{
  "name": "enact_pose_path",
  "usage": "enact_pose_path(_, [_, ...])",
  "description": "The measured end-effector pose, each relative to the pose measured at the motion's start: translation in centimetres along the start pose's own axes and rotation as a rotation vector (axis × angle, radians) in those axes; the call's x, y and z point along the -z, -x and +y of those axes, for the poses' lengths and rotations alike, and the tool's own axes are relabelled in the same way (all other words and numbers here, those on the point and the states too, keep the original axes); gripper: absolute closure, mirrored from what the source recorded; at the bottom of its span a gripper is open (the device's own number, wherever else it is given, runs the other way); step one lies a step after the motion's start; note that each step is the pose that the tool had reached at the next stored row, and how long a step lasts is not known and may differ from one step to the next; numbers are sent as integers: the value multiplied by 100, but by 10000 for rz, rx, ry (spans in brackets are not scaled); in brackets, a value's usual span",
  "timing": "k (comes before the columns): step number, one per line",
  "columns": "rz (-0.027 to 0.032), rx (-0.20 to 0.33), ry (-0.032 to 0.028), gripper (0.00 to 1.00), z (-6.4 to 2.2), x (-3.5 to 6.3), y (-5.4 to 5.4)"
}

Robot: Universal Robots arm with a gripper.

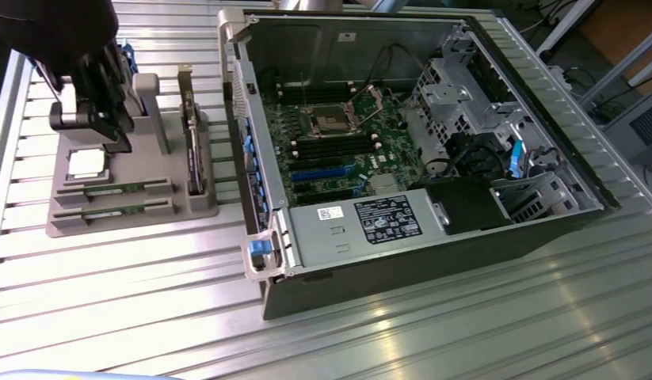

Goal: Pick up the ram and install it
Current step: 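Pick up the ram and move it above insertion slot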

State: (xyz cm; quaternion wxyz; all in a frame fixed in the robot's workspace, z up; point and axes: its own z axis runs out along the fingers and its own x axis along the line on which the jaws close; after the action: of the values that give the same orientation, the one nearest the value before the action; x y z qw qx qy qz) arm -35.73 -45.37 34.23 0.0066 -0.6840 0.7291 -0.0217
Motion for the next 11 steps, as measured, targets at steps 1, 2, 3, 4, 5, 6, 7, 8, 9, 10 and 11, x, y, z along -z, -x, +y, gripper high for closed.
enact_pose_path(1, [0, 0, 0, 64, 0, -2, 0])
enact_pose_path(2, [0, 0, 0, 64, 0, -5, 0])
enact_pose_path(3, [1, 0, 1, 64, 0, -7, -1])
enact_pose_path(4, [0, 0, 1, 64, 0, -9, -1])
enact_pose_path(5, [0, 0, 0, 64, 1, -11, -1])
enact_pose_path(6, [0, 0, 0, 64, 0, -12, -1])
enact_pose_path(7, [0, 0, 0, 64, 0, -14, -2])
enact_pose_path(8, [0, 0, 0, 64, 0, -17, -2])
enact_pose_path(9, [0, 0, 0, 64, 1, -20, -2])
enact_pose_path(10, [0, 0, 0, 64, 1, -22, -2])
enact_pose_path(11, [0, 0, 0, 64, 1, -27, -3])
